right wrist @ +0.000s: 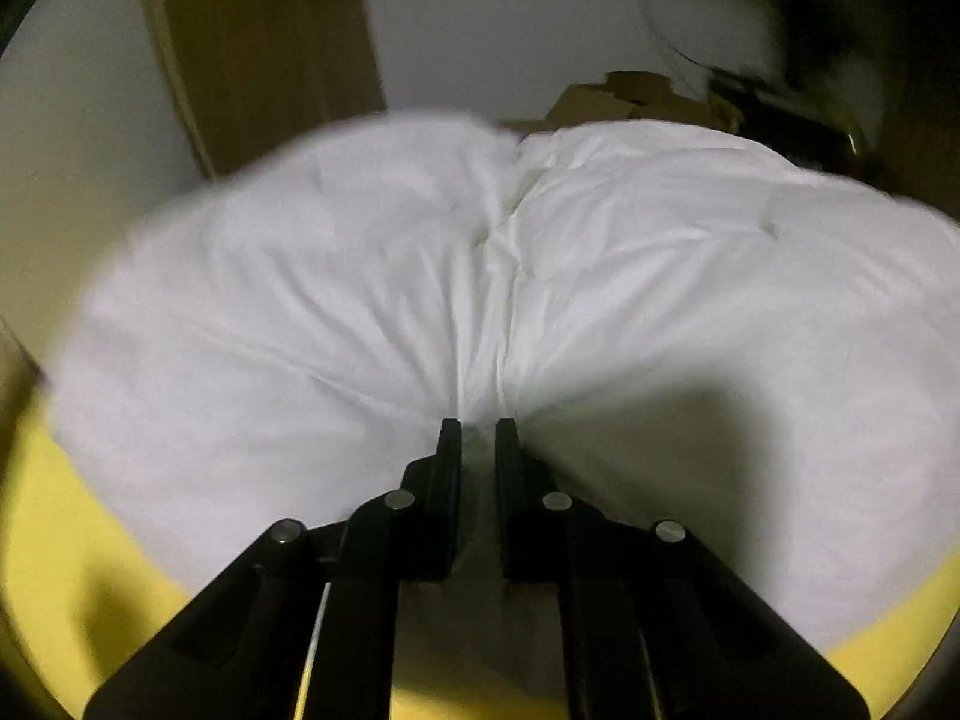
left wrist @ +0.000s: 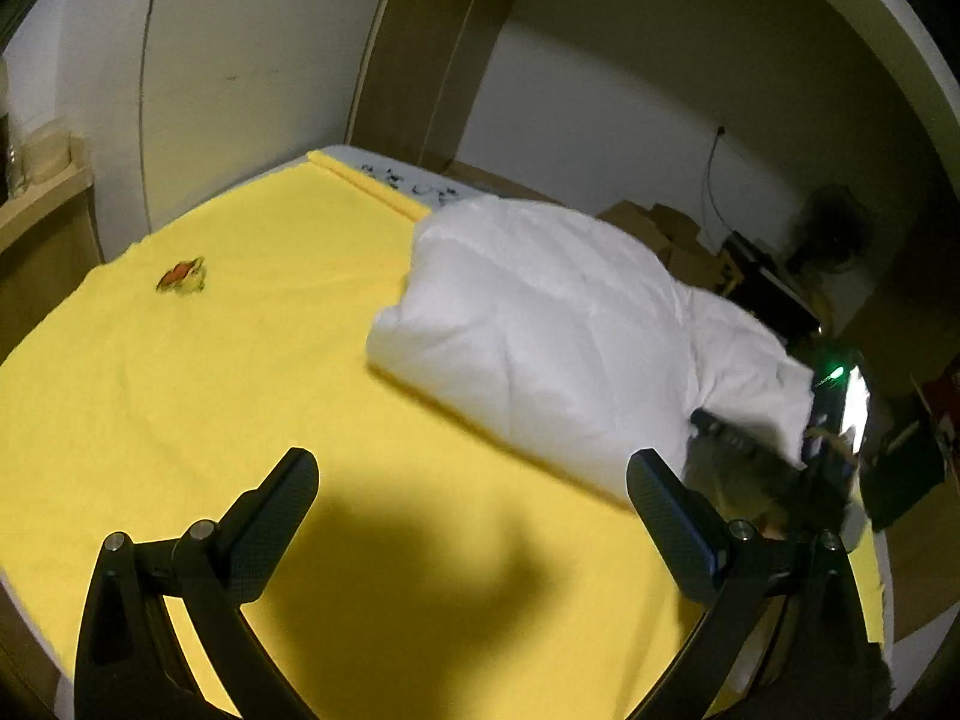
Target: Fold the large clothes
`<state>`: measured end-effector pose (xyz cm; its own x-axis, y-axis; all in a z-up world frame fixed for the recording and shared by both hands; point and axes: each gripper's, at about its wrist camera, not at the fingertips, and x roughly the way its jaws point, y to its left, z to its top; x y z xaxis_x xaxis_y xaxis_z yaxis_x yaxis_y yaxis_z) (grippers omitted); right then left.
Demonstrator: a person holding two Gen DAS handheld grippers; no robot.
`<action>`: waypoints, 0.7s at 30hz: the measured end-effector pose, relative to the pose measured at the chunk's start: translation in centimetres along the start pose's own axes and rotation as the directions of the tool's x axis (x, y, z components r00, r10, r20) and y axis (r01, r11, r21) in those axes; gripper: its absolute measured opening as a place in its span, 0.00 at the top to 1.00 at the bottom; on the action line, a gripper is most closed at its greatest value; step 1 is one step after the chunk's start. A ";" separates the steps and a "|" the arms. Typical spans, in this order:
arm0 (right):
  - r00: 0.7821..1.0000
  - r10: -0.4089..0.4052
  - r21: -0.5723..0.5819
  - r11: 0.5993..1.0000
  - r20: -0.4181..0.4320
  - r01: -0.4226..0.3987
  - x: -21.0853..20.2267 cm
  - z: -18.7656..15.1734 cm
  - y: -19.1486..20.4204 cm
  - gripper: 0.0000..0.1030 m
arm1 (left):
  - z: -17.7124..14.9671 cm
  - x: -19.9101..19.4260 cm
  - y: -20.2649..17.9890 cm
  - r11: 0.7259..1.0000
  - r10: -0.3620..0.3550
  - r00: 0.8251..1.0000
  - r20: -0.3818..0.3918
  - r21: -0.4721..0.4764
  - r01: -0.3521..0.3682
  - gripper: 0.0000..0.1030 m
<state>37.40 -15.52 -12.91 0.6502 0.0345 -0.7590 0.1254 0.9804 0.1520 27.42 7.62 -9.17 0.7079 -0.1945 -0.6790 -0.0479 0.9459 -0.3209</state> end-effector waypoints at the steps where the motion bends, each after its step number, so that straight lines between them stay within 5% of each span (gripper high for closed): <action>1: 1.000 -0.013 -0.007 1.000 -0.022 0.013 -0.4 -0.5 0.5 0.84 | -0.4 -0.3 0.3 1.000 0.000 1.000 -0.003 -0.005 0.000 0.00; 10: 0.972 -0.217 -0.227 0.955 -0.091 0.192 2.4 -2.6 3.2 0.84 | -2.5 -1.9 1.9 0.999 -0.042 0.999 -0.014 -0.021 0.042 0.00; 13: 0.995 -0.089 -0.126 0.988 -0.039 0.083 -1.3 -2.5 3.2 0.84 | -3.2 -2.0 2.9 0.998 -0.040 0.999 -0.020 -0.048 0.039 0.00; 14: 0.992 -0.071 -0.106 0.993 -0.108 0.059 0.0 -2.8 3.2 0.84 | -3.4 -1.8 3.1 0.997 -0.046 0.998 -0.031 -0.061 0.044 0.00; 15: 0.984 -0.069 -0.094 0.994 -0.165 0.054 1.4 -3.6 2.8 0.84 | -3.5 -1.6 3.3 0.996 -0.059 0.997 -0.046 -0.070 0.055 0.00; 18: 0.988 -0.094 -0.153 0.985 -0.125 0.074 2.1 -4.2 3.1 0.84 | -3.5 -1.6 3.7 0.995 -0.080 0.995 -0.061 -0.057 0.076 0.00; 21: 0.983 -0.048 -0.099 0.995 -0.180 0.030 0.6 -1.6 3.0 0.84 | -3.6 -2.1 4.2 0.995 -0.089 0.994 -0.058 -0.047 0.086 0.00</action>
<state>36.99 -12.20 -13.94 0.4981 0.0217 -0.8668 0.0700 0.9954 0.0652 23.20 11.11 -11.51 0.6670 -0.2928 -0.6851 -0.0196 0.9123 -0.4090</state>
